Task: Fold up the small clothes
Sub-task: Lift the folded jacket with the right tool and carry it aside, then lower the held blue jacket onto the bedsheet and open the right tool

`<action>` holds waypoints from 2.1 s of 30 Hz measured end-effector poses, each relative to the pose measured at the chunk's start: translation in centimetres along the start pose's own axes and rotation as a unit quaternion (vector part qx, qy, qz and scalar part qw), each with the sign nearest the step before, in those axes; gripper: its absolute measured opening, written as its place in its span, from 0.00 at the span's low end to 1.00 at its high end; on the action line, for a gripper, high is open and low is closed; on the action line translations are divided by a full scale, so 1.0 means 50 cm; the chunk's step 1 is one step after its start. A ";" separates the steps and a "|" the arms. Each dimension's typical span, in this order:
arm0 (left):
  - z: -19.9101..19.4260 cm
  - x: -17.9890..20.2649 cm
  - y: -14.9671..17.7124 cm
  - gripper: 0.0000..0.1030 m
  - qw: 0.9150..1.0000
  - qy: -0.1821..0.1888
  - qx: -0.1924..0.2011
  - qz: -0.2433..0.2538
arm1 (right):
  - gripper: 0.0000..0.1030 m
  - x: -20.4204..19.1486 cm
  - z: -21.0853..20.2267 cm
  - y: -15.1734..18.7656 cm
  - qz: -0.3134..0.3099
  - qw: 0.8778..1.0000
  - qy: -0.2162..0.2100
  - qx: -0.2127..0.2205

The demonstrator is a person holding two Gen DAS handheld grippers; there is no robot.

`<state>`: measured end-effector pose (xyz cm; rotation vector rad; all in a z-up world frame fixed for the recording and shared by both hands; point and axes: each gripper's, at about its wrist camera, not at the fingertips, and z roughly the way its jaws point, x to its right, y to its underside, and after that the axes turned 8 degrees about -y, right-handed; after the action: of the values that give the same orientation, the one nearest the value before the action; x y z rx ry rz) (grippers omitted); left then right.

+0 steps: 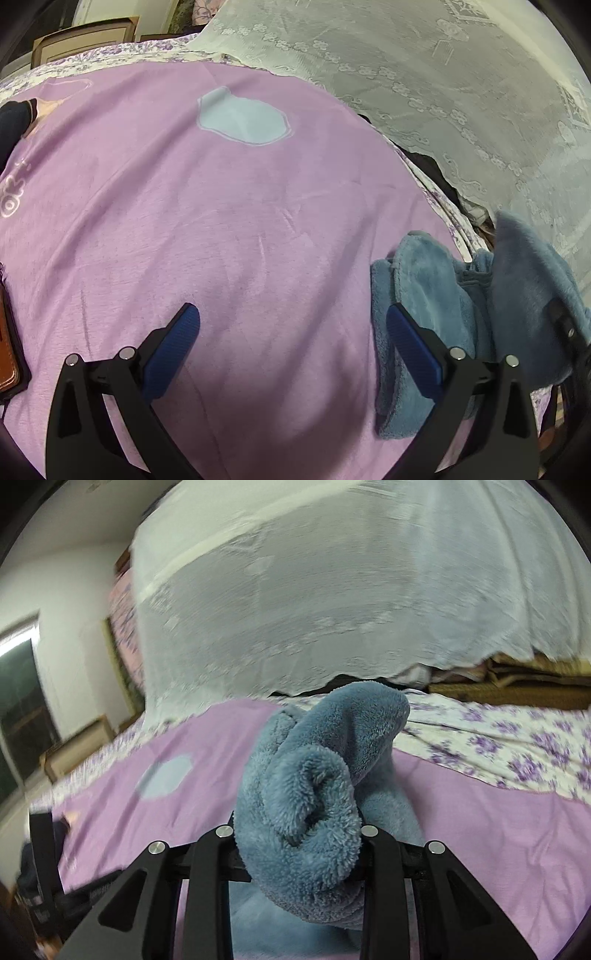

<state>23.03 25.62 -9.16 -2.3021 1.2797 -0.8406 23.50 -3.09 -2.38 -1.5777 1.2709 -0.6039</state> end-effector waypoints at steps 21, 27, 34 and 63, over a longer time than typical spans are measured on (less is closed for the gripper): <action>0.017 -0.021 -0.014 0.96 1.000 -0.020 -0.007 -0.018 | 0.70 -0.232 0.098 0.189 -0.308 0.944 0.042 -0.113; 0.020 -0.026 -0.017 0.96 0.999 -0.025 -0.005 -0.022 | 0.70 -0.246 0.039 0.186 -0.326 0.938 0.002 -0.118; 0.012 -0.011 -0.011 0.96 1.000 -0.020 0.008 -0.004 | 0.68 -0.176 -0.104 0.098 -0.255 0.962 -0.067 -0.068; 0.131 0.163 -0.020 0.96 0.989 -0.016 0.028 0.143 | 0.38 0.010 0.024 0.165 -0.125 0.976 -0.115 -0.135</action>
<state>31.32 19.40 -10.91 -2.0161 1.5065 -0.7263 21.07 -2.87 -10.34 -1.9905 1.0200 -0.3983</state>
